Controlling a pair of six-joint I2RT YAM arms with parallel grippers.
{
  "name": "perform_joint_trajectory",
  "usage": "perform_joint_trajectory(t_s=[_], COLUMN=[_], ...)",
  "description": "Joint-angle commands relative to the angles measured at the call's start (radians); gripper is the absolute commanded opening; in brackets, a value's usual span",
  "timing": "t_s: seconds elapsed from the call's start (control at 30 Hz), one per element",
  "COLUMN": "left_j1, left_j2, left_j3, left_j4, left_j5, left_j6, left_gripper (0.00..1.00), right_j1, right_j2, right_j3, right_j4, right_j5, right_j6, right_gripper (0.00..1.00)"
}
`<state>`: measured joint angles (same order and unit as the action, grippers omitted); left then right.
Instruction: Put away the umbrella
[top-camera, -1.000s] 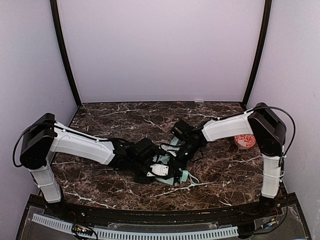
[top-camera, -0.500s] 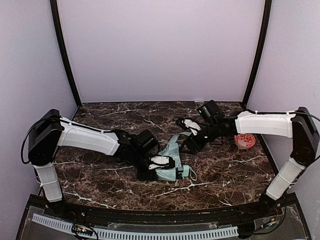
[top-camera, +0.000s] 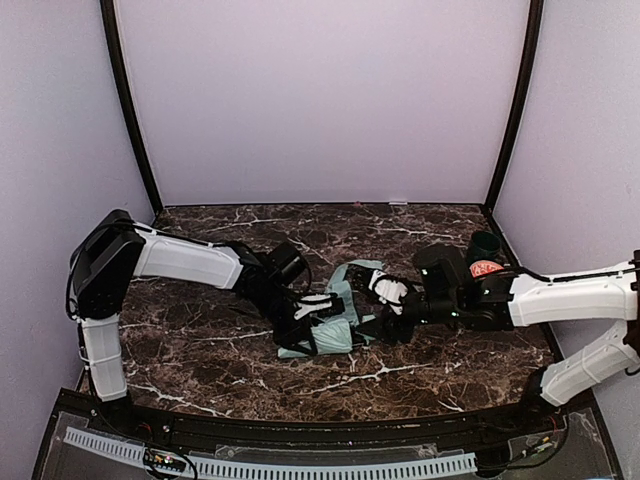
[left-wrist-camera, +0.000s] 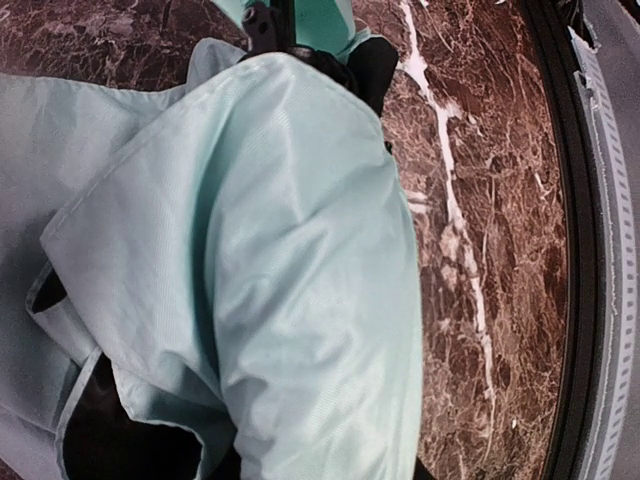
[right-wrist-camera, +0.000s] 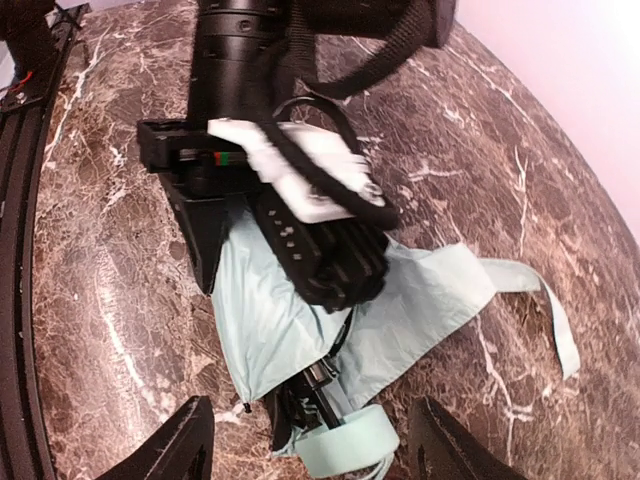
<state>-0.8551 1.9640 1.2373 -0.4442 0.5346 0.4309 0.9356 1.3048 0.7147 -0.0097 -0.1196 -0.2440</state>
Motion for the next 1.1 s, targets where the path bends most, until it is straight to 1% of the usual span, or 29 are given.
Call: perform_joint_trajectory(t_s=[0.0, 0.07, 0.17, 0.37, 0.5, 0.57, 0.73, 0.83, 0.87, 1.0, 1.03, 1.07], left_j1=[0.007, 0.011, 0.02, 0.031, 0.033, 0.033, 0.033, 0.034, 0.034, 0.034, 0.034, 0.035], left_j2=[0.113, 0.121, 0.13, 0.156, 0.162, 0.166, 0.17, 0.171, 0.171, 0.171, 0.169, 0.168], left_j3=[-0.061, -0.051, -0.047, -0.03, -0.029, -0.023, -0.018, -0.018, -0.017, -0.013, -0.011, -0.009], left_j4=[-0.24, -0.251, -0.251, -0.273, -0.276, -0.284, -0.291, -0.291, -0.291, -0.29, -0.289, -0.29], left_j5=[0.086, 0.103, 0.141, 0.172, 0.18, 0.18, 0.185, 0.186, 0.186, 0.197, 0.199, 0.229], left_j6=[-0.04, -0.037, -0.041, -0.042, -0.042, -0.039, -0.037, -0.037, -0.037, -0.032, -0.031, -0.03], left_gripper=[0.12, 0.11, 0.11, 0.1, 0.1, 0.1, 0.1, 0.1, 0.1, 0.12, 0.14, 0.17], right_j1=[0.081, 0.141, 0.194, 0.217, 0.218, 0.217, 0.219, 0.223, 0.227, 0.232, 0.233, 0.232], right_j2=[-0.02, 0.005, 0.072, 0.215, 0.279, 0.336, 0.435, 0.463, 0.469, 0.487, 0.491, 0.496], right_j3=[-0.083, -0.113, -0.122, -0.068, -0.007, 0.027, 0.112, 0.126, 0.126, 0.145, 0.145, 0.144], right_j4=[0.222, 0.291, 0.361, 0.383, 0.342, 0.305, 0.21, 0.163, 0.154, 0.107, 0.096, 0.083], right_j5=[0.062, 0.063, 0.099, 0.151, 0.164, 0.168, 0.152, 0.137, 0.136, 0.121, 0.123, 0.125], right_j6=[-0.178, -0.239, -0.297, -0.398, -0.473, -0.511, -0.556, -0.566, -0.563, -0.5, -0.486, -0.472], right_gripper=[0.66, 0.67, 0.68, 0.71, 0.73, 0.74, 0.72, 0.69, 0.66, 0.45, 0.42, 0.39])
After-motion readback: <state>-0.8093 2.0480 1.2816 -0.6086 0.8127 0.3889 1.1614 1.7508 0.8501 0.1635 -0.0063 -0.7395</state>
